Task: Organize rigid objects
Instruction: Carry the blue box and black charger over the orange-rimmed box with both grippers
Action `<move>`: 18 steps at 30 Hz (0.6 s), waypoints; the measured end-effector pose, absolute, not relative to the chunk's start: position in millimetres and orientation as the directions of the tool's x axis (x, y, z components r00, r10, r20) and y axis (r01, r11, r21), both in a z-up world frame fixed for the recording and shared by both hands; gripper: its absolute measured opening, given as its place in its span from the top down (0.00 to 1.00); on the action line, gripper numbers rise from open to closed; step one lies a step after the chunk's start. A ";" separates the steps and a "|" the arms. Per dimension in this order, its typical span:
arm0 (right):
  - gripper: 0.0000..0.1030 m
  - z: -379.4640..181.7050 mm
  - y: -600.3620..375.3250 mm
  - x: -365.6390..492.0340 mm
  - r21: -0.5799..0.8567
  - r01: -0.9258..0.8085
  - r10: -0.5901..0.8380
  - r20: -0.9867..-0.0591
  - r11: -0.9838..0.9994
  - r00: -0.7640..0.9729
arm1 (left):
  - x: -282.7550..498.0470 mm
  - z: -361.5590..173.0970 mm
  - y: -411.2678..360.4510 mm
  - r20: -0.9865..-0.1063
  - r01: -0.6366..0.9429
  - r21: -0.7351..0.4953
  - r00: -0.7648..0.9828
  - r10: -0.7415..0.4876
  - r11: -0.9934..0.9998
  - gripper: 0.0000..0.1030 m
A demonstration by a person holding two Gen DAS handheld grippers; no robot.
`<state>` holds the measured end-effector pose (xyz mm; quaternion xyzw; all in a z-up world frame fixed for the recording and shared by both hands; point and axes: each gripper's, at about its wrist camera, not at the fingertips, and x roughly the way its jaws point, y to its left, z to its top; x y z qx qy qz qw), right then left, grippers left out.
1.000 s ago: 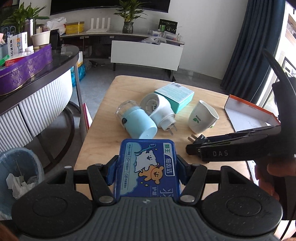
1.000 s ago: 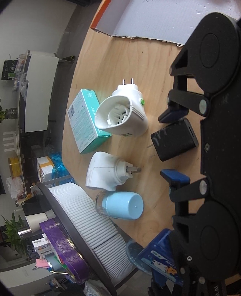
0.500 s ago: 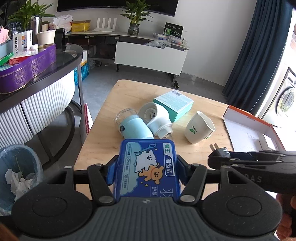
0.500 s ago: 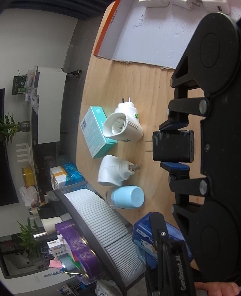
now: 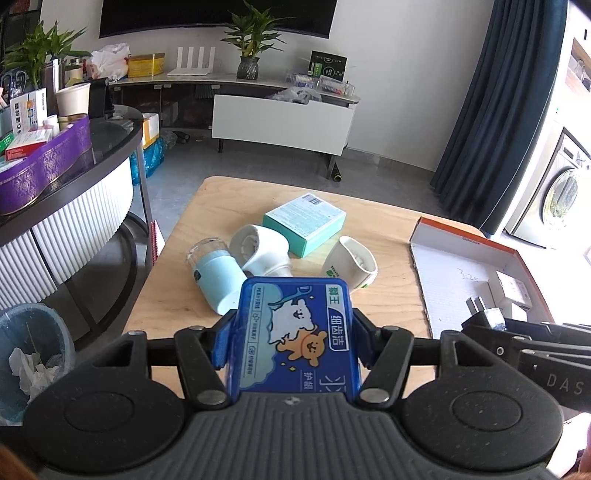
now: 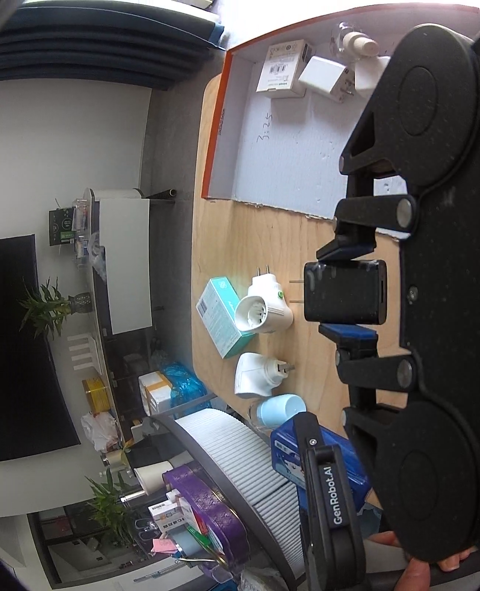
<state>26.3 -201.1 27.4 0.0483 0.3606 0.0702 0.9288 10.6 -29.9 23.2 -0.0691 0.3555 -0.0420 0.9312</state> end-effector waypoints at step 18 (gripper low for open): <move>0.58 46.5 -261.4 -3.2 0.140 0.053 0.046 -0.621 0.989 0.782 | 12.4 32.9 -94.4 -0.635 0.177 -0.156 0.736 -0.235 0.972 0.39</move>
